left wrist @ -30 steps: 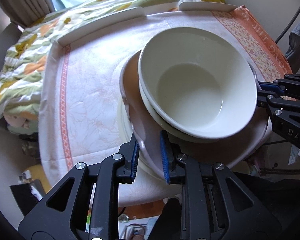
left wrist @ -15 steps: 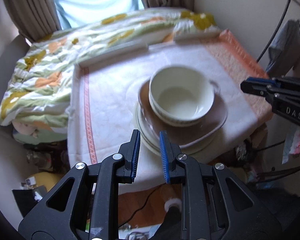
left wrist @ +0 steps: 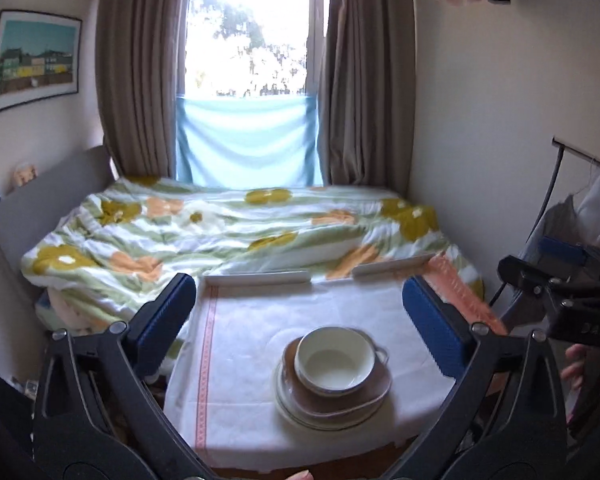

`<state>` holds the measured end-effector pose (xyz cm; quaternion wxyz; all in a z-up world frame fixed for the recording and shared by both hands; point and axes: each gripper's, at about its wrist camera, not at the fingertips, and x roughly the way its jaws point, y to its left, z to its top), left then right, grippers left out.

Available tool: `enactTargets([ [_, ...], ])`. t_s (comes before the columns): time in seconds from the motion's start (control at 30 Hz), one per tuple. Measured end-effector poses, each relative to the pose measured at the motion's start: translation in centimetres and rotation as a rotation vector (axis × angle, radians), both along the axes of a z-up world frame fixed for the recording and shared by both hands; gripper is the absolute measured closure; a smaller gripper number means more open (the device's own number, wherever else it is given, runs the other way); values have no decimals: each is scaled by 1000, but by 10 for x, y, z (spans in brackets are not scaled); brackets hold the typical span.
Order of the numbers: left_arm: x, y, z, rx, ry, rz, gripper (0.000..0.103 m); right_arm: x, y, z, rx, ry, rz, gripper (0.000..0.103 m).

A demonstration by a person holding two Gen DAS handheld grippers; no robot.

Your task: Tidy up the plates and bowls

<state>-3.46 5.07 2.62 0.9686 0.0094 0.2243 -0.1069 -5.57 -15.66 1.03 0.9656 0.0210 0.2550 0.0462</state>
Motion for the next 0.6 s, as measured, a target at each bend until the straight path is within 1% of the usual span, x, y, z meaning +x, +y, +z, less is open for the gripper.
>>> enactTargets([
  [0.07, -4, -5, 2, 6, -3, 38, 0, -3, -4, 6, -8, -20, -32, 8],
  [0.2, -14, -9, -5, 1, 4, 58, 0, -15, -8, 6, -66, -55, -92, 7],
  [0.23, -17, -9, -6, 2, 1, 63, 0, -17, -8, 5, -76, -65, -103, 4],
  [0.27, -19, -9, -7, 2, -2, 73, 0, -20, -10, 5, -79, -69, -108, 1],
  [0.4, -25, -8, -7, -18, -8, 87, 0, -27, -17, 4, -66, -69, -125, 1],
  [0.6, -28, -15, -9, -4, -19, 77, 0, -30, -22, 6, -64, -71, -148, 1],
])
